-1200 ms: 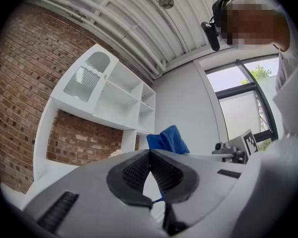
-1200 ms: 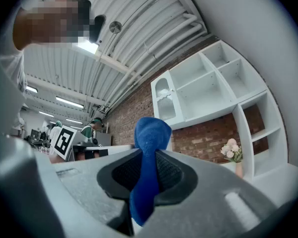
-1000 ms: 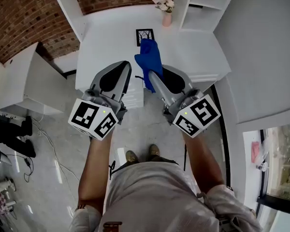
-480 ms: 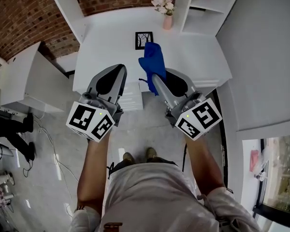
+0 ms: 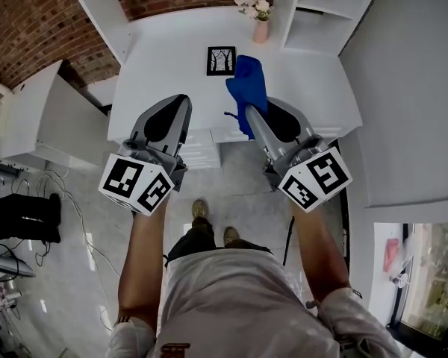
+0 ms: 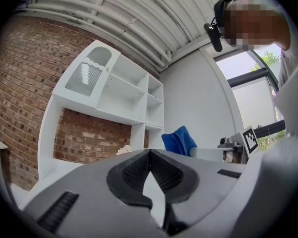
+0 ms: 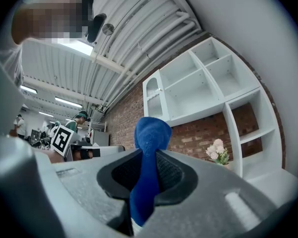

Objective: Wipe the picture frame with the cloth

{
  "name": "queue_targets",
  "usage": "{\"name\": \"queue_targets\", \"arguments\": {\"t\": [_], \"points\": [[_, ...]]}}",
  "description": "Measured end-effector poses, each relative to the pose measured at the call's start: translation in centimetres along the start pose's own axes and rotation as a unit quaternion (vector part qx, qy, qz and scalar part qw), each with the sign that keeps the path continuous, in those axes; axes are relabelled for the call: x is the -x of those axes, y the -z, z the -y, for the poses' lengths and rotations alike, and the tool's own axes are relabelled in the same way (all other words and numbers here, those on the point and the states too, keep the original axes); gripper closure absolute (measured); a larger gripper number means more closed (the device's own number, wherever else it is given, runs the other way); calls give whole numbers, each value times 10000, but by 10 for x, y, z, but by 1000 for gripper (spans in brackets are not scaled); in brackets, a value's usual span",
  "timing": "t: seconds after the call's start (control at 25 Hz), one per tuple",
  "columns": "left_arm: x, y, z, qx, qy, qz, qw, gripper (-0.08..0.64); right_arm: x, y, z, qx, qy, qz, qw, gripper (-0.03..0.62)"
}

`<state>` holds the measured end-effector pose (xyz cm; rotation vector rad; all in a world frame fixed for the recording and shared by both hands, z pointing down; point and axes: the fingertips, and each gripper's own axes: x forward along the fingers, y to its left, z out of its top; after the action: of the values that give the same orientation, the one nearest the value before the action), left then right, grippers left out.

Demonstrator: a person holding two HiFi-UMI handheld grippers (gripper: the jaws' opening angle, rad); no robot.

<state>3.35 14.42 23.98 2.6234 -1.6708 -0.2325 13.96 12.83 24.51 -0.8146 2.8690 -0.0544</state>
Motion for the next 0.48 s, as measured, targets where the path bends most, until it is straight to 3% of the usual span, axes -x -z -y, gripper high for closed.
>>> {"name": "queue_targets", "arguments": {"t": [0.24, 0.48], "points": [[-23, 5, -27, -36, -45, 37, 10000, 560, -17, 9, 25, 40, 106, -59, 9999, 528], [-56, 12, -63, 5, 146, 150, 9998, 560, -51, 15, 50, 209, 272, -148, 9993, 528]]}}
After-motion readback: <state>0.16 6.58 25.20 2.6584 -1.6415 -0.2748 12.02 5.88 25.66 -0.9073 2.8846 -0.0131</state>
